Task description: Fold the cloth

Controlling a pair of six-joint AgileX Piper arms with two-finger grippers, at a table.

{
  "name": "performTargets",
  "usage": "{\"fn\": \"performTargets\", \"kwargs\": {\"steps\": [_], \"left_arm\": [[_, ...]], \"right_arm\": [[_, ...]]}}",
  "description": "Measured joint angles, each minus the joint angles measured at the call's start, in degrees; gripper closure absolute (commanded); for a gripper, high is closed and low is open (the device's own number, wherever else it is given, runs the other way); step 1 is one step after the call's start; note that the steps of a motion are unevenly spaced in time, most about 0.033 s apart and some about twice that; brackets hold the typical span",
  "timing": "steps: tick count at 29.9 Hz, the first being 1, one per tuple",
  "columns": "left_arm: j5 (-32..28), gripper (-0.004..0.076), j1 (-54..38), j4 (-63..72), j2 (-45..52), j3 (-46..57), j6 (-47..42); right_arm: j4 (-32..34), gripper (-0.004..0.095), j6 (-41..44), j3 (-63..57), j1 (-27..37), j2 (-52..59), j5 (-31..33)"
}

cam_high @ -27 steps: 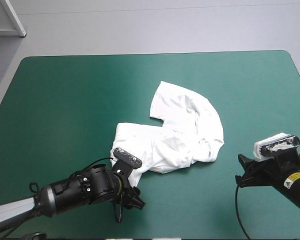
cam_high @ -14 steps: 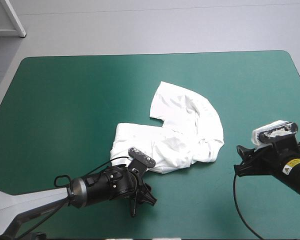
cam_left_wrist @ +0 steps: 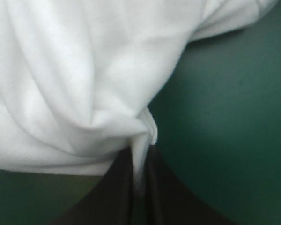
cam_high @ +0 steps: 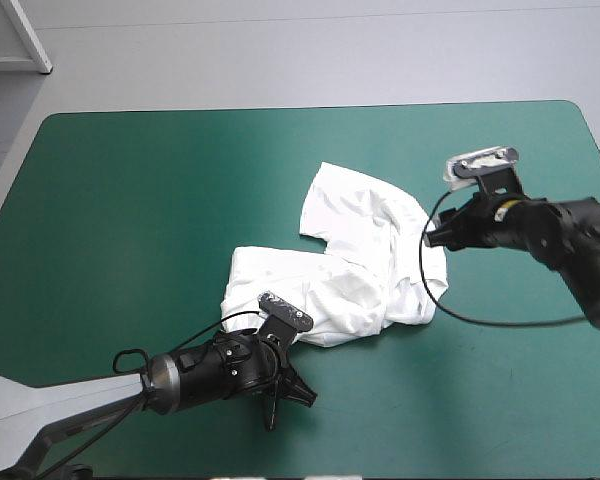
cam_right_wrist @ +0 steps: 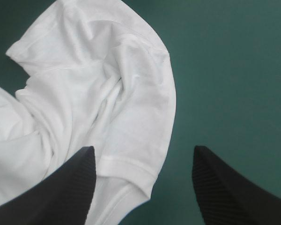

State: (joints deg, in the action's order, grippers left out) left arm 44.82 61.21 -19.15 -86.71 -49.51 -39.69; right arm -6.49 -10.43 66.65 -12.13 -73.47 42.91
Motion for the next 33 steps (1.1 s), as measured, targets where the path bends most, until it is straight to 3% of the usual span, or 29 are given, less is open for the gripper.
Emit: {"fn": "performTargets", "kwargs": {"steps": [11,25,28,33], "left_arm": [[3.09,0.0727,-0.11,0.25,0.51,0.07,-0.13],[4.82,0.0727,-0.19,3.64,2.1,0.63,-0.13],[5.33,0.0727,-0.19,4.16,2.97,0.81,-0.13],[6.52,0.0727,-0.19,3.87,4.34,1.05,-0.18]], "right_arm": [[-0.04,0.0333,-1.17,25.73,0.0,-34.07,9.01],[-2.7,0.0352,-1.49,34.84,2.38,-47.54,9.09],[-4.53,0.0505,-2.29,35.29,2.63,-48.39,8.9],[-9.1,0.0932,-4.98,35.43,2.68,-48.76,8.63]]}}
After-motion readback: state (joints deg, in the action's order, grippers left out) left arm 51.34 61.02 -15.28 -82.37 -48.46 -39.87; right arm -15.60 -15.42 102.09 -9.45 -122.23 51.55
